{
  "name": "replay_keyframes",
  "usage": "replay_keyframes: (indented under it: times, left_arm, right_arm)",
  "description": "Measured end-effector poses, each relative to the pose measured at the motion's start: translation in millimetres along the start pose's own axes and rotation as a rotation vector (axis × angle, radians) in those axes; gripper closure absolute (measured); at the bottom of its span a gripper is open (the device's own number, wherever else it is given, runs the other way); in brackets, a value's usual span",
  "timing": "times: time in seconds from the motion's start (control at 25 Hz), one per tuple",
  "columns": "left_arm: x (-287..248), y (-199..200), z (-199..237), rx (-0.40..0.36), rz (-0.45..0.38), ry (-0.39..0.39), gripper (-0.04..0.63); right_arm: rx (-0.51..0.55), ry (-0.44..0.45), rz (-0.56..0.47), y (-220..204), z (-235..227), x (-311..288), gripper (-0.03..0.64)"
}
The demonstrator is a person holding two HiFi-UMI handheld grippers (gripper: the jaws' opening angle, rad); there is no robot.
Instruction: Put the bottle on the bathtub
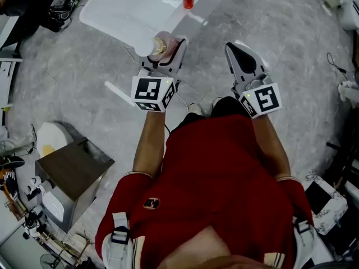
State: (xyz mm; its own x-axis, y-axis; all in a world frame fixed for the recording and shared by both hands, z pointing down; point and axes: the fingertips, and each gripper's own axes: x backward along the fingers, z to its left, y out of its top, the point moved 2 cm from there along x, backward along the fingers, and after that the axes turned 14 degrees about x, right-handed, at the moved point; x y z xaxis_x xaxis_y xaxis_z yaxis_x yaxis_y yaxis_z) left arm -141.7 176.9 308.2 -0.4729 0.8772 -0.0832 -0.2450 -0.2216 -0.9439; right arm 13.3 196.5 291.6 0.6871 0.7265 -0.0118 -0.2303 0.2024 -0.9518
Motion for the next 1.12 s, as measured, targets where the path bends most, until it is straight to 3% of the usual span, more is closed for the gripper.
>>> replay_keyframes:
  times: [0.6,1.12]
  left_arm:
    - [-55.7,-1.3,18.7,-0.01,0.021,0.048,0.371]
    - [-141.7,-5.7,47.4,-0.01,0.046,0.145,0.371]
  right_arm:
    - [-0.033,0.001,-0.01,-28.2,-49.9,-25.6,0.621]
    - [-0.068,0.054,-0.041,-65.9,-142.6,-89.8,0.621]
